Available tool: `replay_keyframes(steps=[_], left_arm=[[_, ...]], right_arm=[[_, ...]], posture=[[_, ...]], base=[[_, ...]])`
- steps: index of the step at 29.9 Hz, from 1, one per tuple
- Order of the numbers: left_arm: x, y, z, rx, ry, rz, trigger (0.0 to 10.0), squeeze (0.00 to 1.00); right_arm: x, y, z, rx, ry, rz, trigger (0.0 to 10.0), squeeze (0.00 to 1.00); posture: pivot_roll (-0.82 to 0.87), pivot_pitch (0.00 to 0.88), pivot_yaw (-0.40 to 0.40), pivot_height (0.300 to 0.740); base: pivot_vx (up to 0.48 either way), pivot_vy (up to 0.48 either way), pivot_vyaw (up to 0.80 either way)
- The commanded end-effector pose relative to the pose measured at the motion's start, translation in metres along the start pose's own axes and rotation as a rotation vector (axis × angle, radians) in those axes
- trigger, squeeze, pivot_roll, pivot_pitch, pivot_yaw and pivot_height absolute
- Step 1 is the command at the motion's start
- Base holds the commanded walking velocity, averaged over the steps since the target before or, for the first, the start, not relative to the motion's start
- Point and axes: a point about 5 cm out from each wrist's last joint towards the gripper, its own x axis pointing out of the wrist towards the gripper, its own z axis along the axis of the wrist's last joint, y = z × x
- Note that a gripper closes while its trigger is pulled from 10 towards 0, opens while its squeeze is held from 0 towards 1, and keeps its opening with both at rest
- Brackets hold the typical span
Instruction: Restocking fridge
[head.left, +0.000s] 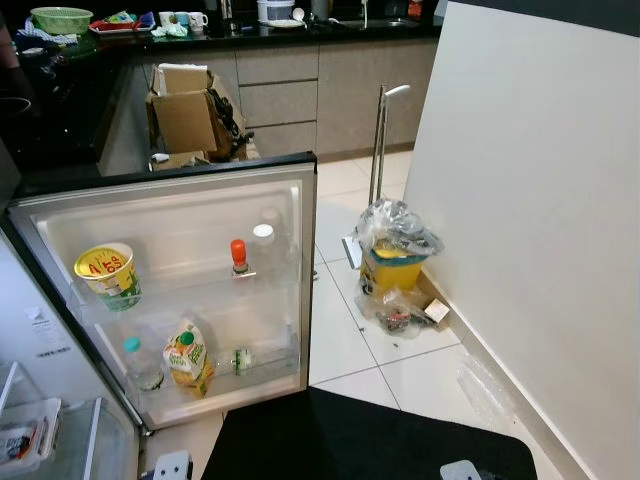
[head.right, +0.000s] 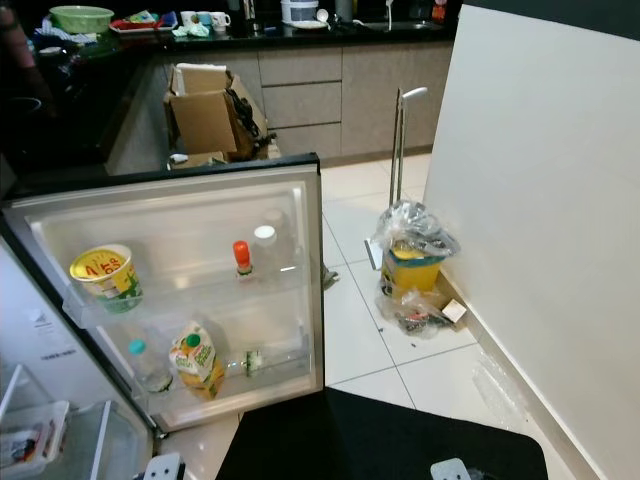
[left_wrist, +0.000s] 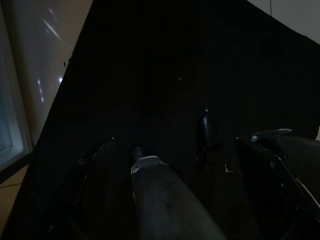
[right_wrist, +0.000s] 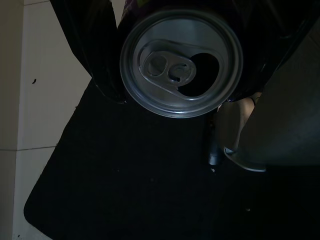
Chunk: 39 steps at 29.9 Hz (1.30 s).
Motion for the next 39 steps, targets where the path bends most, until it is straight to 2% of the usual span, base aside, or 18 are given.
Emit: replay_keyframes(steps=[1,30,39], left_arm=[[-0.001,0.001,-0.002,-0.001,0.008,0.000,10.0,0.00],[0.000,-0.001,-0.002,0.021,0.005,0.001,10.0,0.00],[0.000,-0.001,-0.003,0.015,0.004,0.002,10.0,0.00]], right_arm=[[0.000,-0.001,-0.001,0.009,-0.004,-0.003,10.0,0.00],[-0.001,-0.003,0.000,0.010,-0.018,-0.001,10.0,0.00],[0.000,-0.015,0.026,0.002,-0.139,-0.024,10.0,0.00]], posture=[[-0.06,0.009,0.010,0.740],[-0.06,0.011,0.010,0.740],[-0.06,0.012,0.008,0.740]], base=[[0.270,0.000,0.00],[0.287,0.000,0.00],[0.000,0.000,0.00]])
